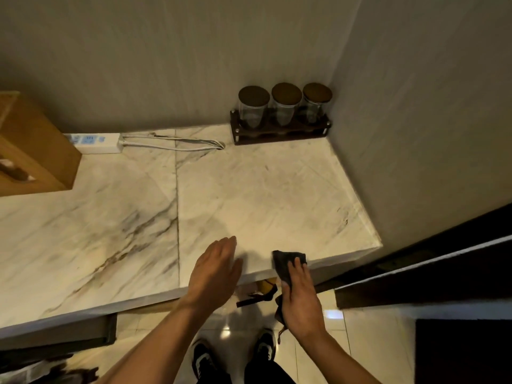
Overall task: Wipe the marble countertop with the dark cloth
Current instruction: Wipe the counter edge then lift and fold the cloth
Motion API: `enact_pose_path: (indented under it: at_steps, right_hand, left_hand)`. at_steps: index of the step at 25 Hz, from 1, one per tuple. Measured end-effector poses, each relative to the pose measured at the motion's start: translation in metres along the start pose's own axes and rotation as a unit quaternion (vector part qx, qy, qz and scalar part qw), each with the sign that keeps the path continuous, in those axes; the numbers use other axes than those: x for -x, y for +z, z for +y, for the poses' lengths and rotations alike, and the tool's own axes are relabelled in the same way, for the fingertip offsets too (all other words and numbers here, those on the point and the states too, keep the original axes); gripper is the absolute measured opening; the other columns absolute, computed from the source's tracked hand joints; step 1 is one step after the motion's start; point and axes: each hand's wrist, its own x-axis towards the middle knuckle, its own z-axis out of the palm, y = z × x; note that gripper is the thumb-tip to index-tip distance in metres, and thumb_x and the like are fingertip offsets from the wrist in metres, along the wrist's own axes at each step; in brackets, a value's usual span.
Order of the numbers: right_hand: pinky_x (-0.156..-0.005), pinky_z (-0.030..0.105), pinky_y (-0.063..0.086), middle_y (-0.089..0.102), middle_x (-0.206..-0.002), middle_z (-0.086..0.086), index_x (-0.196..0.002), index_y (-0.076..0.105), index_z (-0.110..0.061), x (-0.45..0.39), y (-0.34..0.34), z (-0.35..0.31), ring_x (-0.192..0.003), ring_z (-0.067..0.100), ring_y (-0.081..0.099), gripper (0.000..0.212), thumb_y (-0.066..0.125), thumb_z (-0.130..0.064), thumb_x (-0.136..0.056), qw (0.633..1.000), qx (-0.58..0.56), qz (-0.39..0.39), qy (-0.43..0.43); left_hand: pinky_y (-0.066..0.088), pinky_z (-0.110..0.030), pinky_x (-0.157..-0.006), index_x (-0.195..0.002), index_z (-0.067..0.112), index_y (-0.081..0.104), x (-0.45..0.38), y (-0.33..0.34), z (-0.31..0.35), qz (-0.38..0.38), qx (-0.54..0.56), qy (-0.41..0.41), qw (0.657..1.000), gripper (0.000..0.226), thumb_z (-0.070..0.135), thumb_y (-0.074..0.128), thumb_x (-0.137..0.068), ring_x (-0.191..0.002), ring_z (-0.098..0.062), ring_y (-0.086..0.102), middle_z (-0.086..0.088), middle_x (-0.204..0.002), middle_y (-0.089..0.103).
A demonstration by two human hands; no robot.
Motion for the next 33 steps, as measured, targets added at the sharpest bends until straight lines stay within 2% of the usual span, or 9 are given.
enact_pose_path:
  at_steps: [6,10,15,18,22,25,27,31,33]
  right_hand:
    - [-0.1,0.029,0.038,0.051,-0.135,-0.005,-0.138,0.043,-0.03,0.015,-0.001,-0.053,-0.13,0.019,0.045,0.038,0.041,-0.033,-0.1,0.962,-0.204,-0.176,0.039]
    - [-0.097,0.044,0.048,0.067,-0.119,0.014,-0.125,0.059,-0.014,0.014,-0.014,-0.075,-0.109,0.031,0.064,0.031,0.051,-0.023,-0.096,0.822,-0.461,-0.279,0.185]
    - [-0.088,0.04,0.051,0.067,-0.116,0.021,-0.11,0.07,-0.001,0.005,-0.035,-0.081,-0.106,0.035,0.065,0.037,0.066,-0.026,-0.082,0.711,-0.53,-0.369,0.276]
    - [-0.086,0.041,0.052,0.067,-0.116,0.021,-0.111,0.068,0.001,-0.004,-0.037,-0.093,-0.104,0.034,0.066,0.039,0.065,-0.026,-0.084,0.694,-0.548,-0.385,0.263]
    - [-0.1,0.048,0.044,0.059,-0.127,0.026,-0.123,0.06,0.001,-0.016,-0.034,-0.106,-0.118,0.039,0.057,0.055,0.056,-0.045,-0.092,0.633,-0.621,-0.399,0.233]
    - [-0.106,0.052,0.038,0.05,-0.139,0.023,-0.133,0.053,-0.008,-0.026,-0.026,-0.118,-0.126,0.041,0.049,0.062,0.05,-0.052,-0.09,0.646,-0.618,-0.391,0.219]
    - [-0.088,0.049,0.054,0.057,-0.132,0.021,-0.129,0.058,-0.009,-0.036,-0.013,-0.13,-0.118,0.04,0.057,0.045,0.054,-0.034,-0.091,0.696,-0.578,-0.39,0.174]
    - [-0.088,0.042,0.054,0.066,-0.119,0.02,-0.124,0.056,-0.002,-0.063,0.021,-0.166,-0.109,0.033,0.063,0.04,0.058,0.005,-0.085,0.788,-0.472,-0.38,0.111]
    - [-0.07,0.031,0.056,0.071,-0.104,0.016,-0.115,0.06,-0.002,-0.081,0.036,-0.19,-0.092,0.027,0.069,0.04,0.057,0.016,-0.079,0.811,-0.443,-0.367,0.107]
  left_hand:
    - [0.034,-0.034,-0.108,-0.139,0.017,0.046,0.003,-0.021,-0.012,-0.068,0.179,-0.115,0.975,0.045,0.038,0.039,-0.099,-0.131,-0.018,0.043,-0.003,-0.144,0.048]
    - [0.041,-0.034,-0.102,-0.125,0.018,0.058,0.002,-0.046,-0.011,-0.101,0.386,-0.196,0.896,0.034,0.034,0.047,-0.098,-0.119,-0.018,0.055,-0.002,-0.127,0.061]
    - [0.049,-0.036,-0.097,-0.115,0.005,0.063,0.012,-0.073,-0.031,-0.253,0.517,-0.233,0.784,0.035,0.031,0.058,-0.092,-0.108,-0.024,0.064,-0.01,-0.113,0.07]
    - [0.051,-0.028,-0.083,-0.111,-0.006,0.06,0.013,-0.09,-0.037,-0.255,0.545,-0.2,0.773,0.029,0.013,0.061,-0.089,-0.097,-0.022,0.065,-0.01,-0.099,0.07]
    - [0.048,-0.033,-0.086,-0.11,-0.005,0.06,0.015,-0.112,-0.051,-0.163,0.577,-0.2,0.775,0.029,0.011,0.063,-0.086,-0.095,-0.023,0.062,-0.015,-0.1,0.067]
    - [0.054,-0.028,-0.075,-0.116,0.008,0.061,0.023,-0.13,-0.071,-0.094,0.592,-0.221,0.769,0.026,0.016,0.06,-0.091,-0.096,-0.022,0.068,-0.011,-0.107,0.072]
    - [0.056,-0.031,-0.073,-0.118,0.014,0.061,0.032,-0.136,-0.087,-0.05,0.6,-0.246,0.76,0.027,0.017,0.06,-0.091,-0.1,-0.024,0.068,-0.011,-0.111,0.072]
    - [0.054,-0.035,-0.078,-0.117,0.011,0.06,0.052,-0.129,-0.115,0.052,0.638,-0.286,0.713,0.029,0.011,0.062,-0.088,-0.103,-0.025,0.067,-0.014,-0.115,0.069]
    - [0.053,-0.035,-0.075,-0.116,0.014,0.062,0.062,-0.127,-0.127,0.079,0.652,-0.287,0.698,0.032,0.019,0.066,-0.085,-0.102,-0.025,0.067,-0.011,-0.114,0.07]
